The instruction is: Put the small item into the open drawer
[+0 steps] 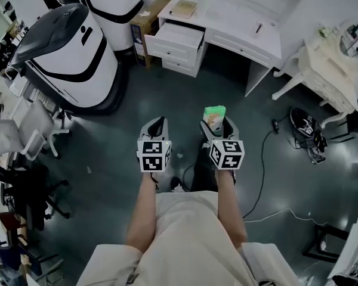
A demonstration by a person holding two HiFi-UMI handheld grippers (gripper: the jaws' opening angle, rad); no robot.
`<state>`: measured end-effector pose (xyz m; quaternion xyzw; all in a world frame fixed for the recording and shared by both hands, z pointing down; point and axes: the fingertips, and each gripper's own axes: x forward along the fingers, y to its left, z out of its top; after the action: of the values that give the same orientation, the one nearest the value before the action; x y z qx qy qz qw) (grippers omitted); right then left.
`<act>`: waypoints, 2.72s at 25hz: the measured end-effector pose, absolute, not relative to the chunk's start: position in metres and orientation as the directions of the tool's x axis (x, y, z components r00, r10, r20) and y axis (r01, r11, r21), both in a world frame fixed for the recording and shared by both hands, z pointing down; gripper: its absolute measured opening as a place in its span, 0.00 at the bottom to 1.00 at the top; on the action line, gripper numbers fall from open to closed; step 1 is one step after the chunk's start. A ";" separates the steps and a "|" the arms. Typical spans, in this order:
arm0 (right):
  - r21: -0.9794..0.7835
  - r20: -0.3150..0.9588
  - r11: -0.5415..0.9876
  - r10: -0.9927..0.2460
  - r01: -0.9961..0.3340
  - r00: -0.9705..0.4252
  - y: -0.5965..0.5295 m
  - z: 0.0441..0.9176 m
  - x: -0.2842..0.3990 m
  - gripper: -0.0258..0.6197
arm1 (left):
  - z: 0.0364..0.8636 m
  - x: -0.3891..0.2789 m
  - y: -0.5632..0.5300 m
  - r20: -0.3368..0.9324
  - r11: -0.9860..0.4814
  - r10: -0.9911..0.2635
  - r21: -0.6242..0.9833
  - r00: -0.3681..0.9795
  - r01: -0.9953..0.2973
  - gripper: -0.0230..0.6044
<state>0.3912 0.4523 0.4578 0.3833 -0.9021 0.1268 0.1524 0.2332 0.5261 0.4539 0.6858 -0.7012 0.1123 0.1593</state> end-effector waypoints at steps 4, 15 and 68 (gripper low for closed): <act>-0.122 0.371 0.685 -0.640 -0.718 -0.673 0.441 0.462 0.378 0.61 | 0.456 0.217 0.517 0.381 0.051 -0.924 0.067 -0.022 -0.996 0.06; -0.141 0.390 0.732 -0.577 -0.666 -0.717 0.365 0.476 0.288 0.61 | 0.470 0.144 0.454 0.409 0.082 -0.911 0.053 -0.053 -0.995 0.06; -0.155 0.406 0.549 -0.722 -0.821 -0.560 -0.123 0.488 0.116 0.61 | 0.494 -0.039 -0.098 0.445 -0.252 -0.853 0.107 0.273 -0.962 0.06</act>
<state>0.1156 -0.1231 0.4880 0.4447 -0.8674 0.1658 0.1493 -0.0394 -0.0982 0.4938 0.7768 -0.5841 0.1500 0.1814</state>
